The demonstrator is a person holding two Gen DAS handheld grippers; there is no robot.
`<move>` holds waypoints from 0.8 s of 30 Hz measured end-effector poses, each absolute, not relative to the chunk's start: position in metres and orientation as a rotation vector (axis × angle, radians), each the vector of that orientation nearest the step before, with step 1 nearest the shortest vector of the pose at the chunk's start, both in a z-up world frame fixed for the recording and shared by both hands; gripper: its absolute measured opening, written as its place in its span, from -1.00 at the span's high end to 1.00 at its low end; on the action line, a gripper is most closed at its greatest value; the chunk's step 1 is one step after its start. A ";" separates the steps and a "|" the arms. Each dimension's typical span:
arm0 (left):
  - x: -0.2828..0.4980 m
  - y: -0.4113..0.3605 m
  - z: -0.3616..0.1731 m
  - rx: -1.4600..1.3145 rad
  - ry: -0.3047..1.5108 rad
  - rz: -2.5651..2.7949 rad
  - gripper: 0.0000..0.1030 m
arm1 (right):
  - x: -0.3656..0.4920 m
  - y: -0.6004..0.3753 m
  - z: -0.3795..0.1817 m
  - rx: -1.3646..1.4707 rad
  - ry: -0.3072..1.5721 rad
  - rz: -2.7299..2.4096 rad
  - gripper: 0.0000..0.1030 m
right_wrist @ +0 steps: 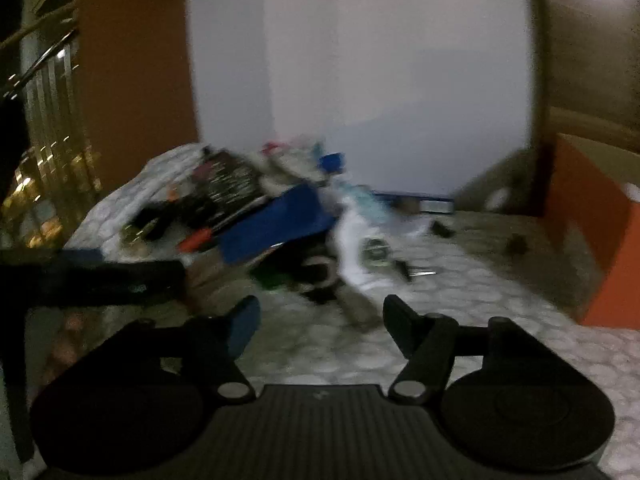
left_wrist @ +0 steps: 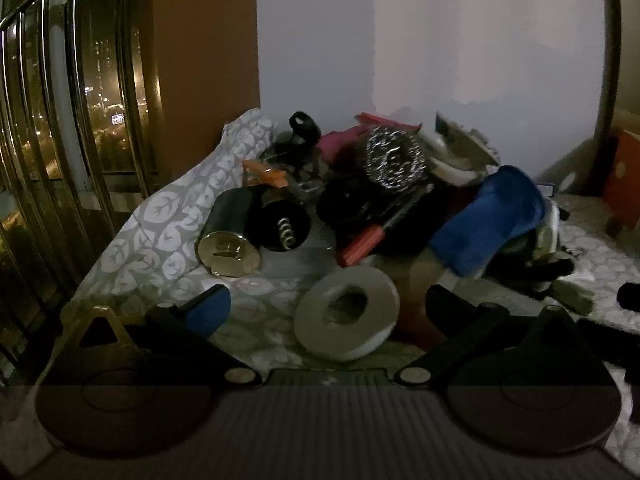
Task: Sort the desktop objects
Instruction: 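Grasp the clear paperclip box with the right tool while the left tool holds the white tape roll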
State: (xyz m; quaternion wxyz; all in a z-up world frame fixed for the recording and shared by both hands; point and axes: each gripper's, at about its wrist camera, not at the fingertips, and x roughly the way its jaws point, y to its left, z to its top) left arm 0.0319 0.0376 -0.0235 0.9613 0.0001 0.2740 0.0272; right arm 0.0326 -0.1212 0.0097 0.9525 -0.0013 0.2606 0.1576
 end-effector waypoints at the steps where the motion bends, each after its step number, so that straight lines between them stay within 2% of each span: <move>1: 0.032 0.039 -0.025 -0.011 0.561 0.052 -1.00 | 0.034 -0.117 0.009 -0.017 0.538 0.336 -0.25; 11: 0.038 0.048 -0.024 -0.052 0.595 0.029 -1.00 | 0.048 -0.090 0.005 -0.130 0.538 0.432 -0.26; 24: 0.057 0.056 -0.027 -0.122 0.612 0.029 -1.00 | 0.065 -0.082 -0.010 -0.140 0.596 0.461 -0.27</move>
